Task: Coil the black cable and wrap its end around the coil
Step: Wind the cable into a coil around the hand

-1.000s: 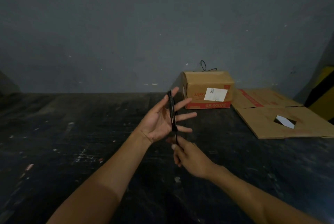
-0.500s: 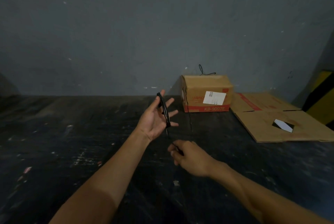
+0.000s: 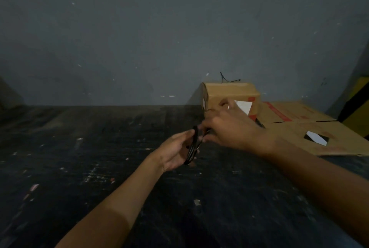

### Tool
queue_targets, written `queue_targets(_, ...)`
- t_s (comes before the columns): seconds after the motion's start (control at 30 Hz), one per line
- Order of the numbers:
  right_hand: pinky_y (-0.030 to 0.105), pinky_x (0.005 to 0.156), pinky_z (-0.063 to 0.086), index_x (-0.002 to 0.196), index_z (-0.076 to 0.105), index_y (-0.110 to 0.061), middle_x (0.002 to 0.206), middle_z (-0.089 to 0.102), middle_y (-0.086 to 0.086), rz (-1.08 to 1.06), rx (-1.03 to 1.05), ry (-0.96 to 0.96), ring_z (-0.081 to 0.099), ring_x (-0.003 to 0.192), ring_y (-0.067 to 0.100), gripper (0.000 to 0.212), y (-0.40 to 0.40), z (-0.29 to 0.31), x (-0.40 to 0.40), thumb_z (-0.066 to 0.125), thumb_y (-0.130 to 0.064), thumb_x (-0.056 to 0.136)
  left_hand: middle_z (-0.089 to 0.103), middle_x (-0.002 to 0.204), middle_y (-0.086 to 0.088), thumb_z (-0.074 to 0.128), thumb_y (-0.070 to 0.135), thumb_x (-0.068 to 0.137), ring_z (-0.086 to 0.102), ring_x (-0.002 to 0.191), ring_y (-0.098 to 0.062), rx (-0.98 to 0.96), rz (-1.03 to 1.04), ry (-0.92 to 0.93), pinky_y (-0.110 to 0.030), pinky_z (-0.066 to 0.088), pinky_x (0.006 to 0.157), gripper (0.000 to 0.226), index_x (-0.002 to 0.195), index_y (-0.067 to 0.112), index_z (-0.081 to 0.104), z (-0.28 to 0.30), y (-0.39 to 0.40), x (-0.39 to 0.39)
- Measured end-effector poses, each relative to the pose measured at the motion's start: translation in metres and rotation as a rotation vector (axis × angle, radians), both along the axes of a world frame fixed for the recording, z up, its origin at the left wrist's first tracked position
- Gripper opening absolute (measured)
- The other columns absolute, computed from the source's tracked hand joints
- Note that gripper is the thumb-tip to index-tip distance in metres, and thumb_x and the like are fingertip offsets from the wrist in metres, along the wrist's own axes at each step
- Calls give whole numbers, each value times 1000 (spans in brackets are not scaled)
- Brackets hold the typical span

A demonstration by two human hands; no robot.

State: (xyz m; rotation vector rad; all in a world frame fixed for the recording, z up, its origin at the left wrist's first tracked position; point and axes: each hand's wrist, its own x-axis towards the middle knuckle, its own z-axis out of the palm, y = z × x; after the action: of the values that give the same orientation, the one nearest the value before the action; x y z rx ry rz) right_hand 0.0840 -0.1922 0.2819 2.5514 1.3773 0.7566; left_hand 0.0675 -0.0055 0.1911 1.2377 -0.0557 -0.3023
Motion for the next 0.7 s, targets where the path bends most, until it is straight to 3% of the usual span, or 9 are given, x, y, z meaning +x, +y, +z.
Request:
queue_targets(0.2,42,91,27,96,65,-32,101,62,-7,-132,7,89,44,100,16,28,-18,28,34,52,-56,87,51,146,-8,54,37,93,48,124,-32,67,-263,58,-54,51,88,38,130,33,61,-5,-4,-17)
queue_targets(0.3,37,82,23,95,64,-33,93,53,-12,-124,68,190,38,93,11,28,-27,21,50,51,-56,87,43,152,-7,53,40,93,36,138,-38,94,-401,49,-68,35,102,43,136,37,54,-2,-6,-24)
queue_targets(0.37,35,80,23,91,63,-36,89,52,-14,-115,129,282,42,92,10,20,-30,12,58,52,-52,89,42,152,-8,53,40,94,36,139,-39,52,-462,29,-71,31,103,45,139,36,51,1,-7,-27)
queue_targets(0.43,35,79,33,87,61,-36,87,58,-12,-79,206,443,52,89,11,10,-31,-1,62,54,-42,92,43,152,-9,52,38,95,39,138,-39,-29,-502,-5,-68,34,100,46,141,34,48,8,-8,-27)
queue_targets(0.5,32,74,42,86,59,-36,85,60,-11,-26,299,578,56,82,9,10,-31,-14,61,53,-32,94,43,152,-11,50,36,97,38,138,-41,-102,-512,-34,-66,37,97,47,143,33,46,16,-9,-27)
queue_targets(0.6,22,68,41,89,59,-32,86,61,-13,-7,382,689,58,83,3,13,-30,-31,60,50,-26,96,40,153,-13,46,35,98,37,138,-43,-128,-502,-74,-67,36,97,47,145,31,41,26,-8,-26)
queue_targets(0.7,33,85,51,107,63,-20,105,66,1,0,395,813,62,100,13,17,-30,-49,59,51,-18,94,39,153,-12,44,33,99,36,138,-43,-176,-534,-135,-68,33,99,46,145,30,43,36,-8,-27)
